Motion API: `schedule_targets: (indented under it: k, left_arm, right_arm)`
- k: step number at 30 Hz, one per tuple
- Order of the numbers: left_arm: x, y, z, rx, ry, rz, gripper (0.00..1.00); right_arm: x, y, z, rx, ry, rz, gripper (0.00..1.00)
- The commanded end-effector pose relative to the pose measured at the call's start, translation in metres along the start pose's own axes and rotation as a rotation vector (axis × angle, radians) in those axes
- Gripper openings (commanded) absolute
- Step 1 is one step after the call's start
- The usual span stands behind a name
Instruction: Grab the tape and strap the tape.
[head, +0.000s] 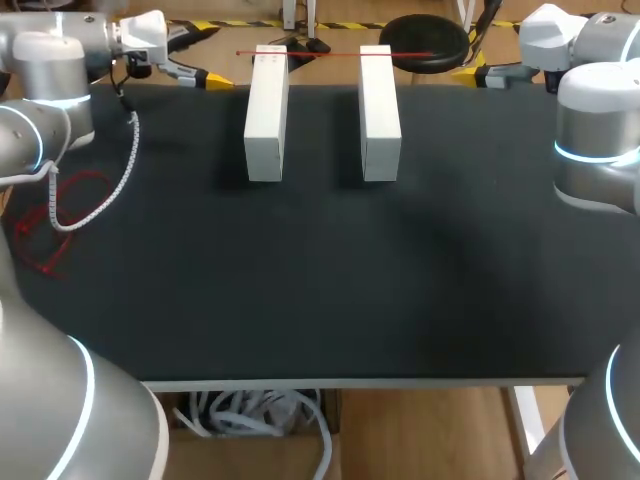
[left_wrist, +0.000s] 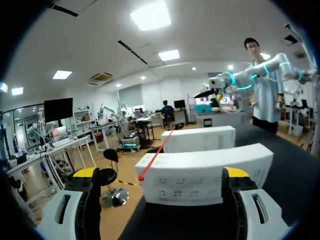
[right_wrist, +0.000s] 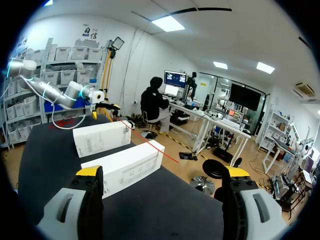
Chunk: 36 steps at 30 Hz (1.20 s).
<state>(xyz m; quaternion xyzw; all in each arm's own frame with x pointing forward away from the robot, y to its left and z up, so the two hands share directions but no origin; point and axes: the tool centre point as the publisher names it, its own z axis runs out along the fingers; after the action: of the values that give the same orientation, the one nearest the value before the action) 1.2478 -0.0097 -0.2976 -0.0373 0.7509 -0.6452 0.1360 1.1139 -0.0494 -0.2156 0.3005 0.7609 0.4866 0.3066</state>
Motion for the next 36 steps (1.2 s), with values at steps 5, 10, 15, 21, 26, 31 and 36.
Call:
schedule_targets:
  k: [5,10,15,21,26,31,36]
  left_arm:
    - [-0.025,-0.003,-0.008,-0.018,0.811,0.032,1.0]
    - [-0.038,-0.001,0.005,-0.017,0.905,0.036,1.0]
    - [-0.049,0.003,0.011,-0.014,0.95,0.033,1.0]
    - [-0.058,0.007,0.012,-0.006,0.995,0.038,1.0]
    - [-0.06,0.011,0.015,-0.007,1.031,0.035,1.0]
    - [-0.06,0.014,0.019,-0.004,1.058,0.034,1.0]
    - [-0.06,0.017,0.021,0.004,1.066,0.037,0.7]
  right_arm:
    - [0.0,0.0,0.0,0.0,0.0,0.0,1.0]
    - [0.0,0.0,0.0,0.0,0.0,0.0,1.0]
    - [0.0,0.0,0.0,0.0,0.0,0.0,1.0]
    - [0.0,0.0,0.0,0.0,0.0,0.0,1.0]
    - [0.0,0.0,0.0,0.0,0.0,0.0,1.0]
    - [0.0,0.0,0.0,0.0,0.0,0.0,1.0]
    - [0.0,0.0,0.0,0.0,0.0,0.0,1.0]
